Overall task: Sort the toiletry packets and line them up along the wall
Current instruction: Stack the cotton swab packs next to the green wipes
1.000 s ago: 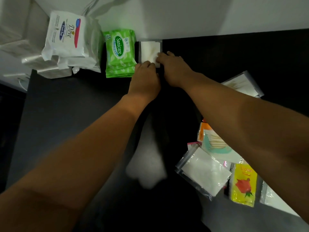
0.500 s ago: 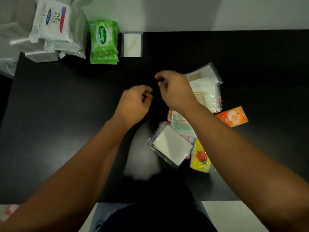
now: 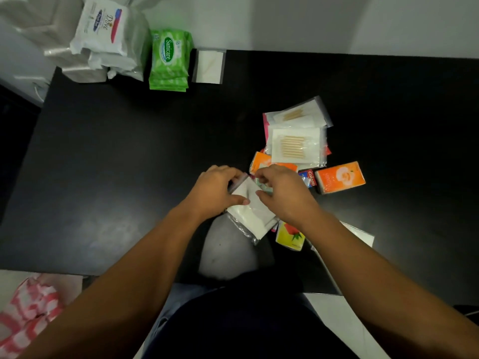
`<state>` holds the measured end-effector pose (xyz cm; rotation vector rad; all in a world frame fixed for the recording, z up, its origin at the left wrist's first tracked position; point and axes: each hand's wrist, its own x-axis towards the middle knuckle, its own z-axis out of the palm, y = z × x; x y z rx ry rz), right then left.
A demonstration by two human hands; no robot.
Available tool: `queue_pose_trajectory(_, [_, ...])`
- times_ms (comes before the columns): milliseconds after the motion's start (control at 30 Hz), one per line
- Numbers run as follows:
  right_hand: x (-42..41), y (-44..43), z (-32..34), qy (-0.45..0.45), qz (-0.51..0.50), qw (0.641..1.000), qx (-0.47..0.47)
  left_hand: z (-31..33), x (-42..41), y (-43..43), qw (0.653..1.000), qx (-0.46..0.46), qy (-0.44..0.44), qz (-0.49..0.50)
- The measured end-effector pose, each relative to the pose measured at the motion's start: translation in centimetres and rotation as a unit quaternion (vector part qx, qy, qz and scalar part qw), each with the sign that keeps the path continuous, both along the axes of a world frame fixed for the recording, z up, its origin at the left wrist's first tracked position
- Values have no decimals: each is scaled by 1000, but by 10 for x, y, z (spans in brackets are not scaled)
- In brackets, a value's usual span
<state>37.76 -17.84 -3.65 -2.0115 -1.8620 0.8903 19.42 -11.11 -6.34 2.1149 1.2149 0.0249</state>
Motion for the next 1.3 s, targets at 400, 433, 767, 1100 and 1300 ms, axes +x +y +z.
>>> queue_pose_trajectory(400, [1, 23, 20, 228, -148, 961, -39, 42, -9, 27, 927, -153, -318, 127])
queue_pose_trajectory(433, [0, 27, 22, 261, -139, 952, -78, 47, -9, 30, 917, -164, -341, 129])
queue_pose_trajectory(767, [-26, 65, 4, 470, -263, 833, -128, 38, -12, 66, 828, -169, -429, 320])
queue_pose_trajectory(1100, [-50, 147, -14, 406, -305, 861, 26, 21, -23, 118, 941, -11, -206, 268])
queue_pose_trajectory(1300, [-41, 231, -20, 306, -323, 891, 88, 32, -1, 186, 977, 180, -36, 105])
